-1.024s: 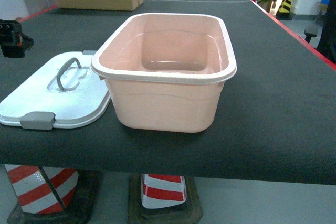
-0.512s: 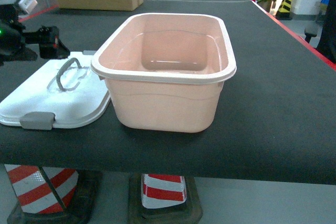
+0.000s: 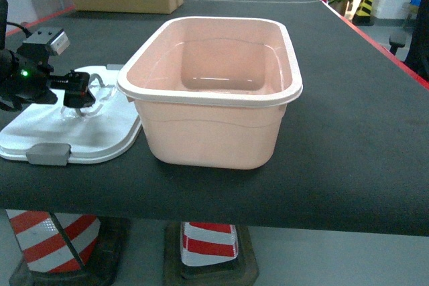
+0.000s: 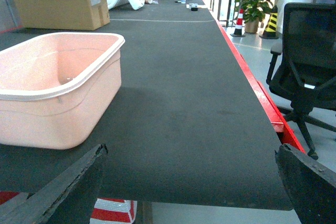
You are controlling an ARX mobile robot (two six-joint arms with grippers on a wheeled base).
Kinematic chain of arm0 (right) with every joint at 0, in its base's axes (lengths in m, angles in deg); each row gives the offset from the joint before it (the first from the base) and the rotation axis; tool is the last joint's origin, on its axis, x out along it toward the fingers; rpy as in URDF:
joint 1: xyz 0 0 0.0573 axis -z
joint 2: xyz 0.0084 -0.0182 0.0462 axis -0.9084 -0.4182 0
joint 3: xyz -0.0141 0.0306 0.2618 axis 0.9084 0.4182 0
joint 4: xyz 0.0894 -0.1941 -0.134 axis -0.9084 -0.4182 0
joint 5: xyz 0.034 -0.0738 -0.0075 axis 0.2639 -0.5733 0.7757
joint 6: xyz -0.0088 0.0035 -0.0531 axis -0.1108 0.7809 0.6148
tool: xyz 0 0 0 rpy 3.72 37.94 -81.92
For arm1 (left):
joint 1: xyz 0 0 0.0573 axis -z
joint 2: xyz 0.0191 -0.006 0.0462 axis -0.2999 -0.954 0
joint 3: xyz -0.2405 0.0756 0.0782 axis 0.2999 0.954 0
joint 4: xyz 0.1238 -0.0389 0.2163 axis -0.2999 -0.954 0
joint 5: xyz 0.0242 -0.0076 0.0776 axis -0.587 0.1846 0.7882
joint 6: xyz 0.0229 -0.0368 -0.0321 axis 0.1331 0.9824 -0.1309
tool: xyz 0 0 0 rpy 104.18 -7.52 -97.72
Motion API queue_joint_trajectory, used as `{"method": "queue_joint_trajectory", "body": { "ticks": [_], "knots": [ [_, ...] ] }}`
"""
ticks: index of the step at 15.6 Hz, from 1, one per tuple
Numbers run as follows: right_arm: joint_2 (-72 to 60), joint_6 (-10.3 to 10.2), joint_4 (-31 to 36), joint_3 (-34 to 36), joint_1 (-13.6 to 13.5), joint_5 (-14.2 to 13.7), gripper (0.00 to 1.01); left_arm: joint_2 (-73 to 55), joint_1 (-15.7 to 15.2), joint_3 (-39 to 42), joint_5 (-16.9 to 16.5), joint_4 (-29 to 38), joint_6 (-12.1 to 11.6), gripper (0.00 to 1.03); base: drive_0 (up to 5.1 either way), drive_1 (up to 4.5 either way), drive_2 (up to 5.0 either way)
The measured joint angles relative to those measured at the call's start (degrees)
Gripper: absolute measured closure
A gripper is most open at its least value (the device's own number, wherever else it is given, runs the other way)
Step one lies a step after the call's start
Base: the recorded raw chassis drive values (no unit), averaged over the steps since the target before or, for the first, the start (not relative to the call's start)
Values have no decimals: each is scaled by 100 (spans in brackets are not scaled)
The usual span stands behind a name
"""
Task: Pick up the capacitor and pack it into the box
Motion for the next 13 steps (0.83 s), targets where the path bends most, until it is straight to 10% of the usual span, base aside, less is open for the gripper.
{"method": "queue_joint_trajectory", "body": {
  "ticks": [3, 13],
  "knots": [
    [0, 0, -2, 0, 0, 0, 3, 0, 26, -2, -55, -107, -22, 101, 0, 0, 0],
    [0, 0, -2, 0, 0, 0, 3, 758, -229, 199, 468, 479, 195, 101, 0, 0, 0]
  ]
}}
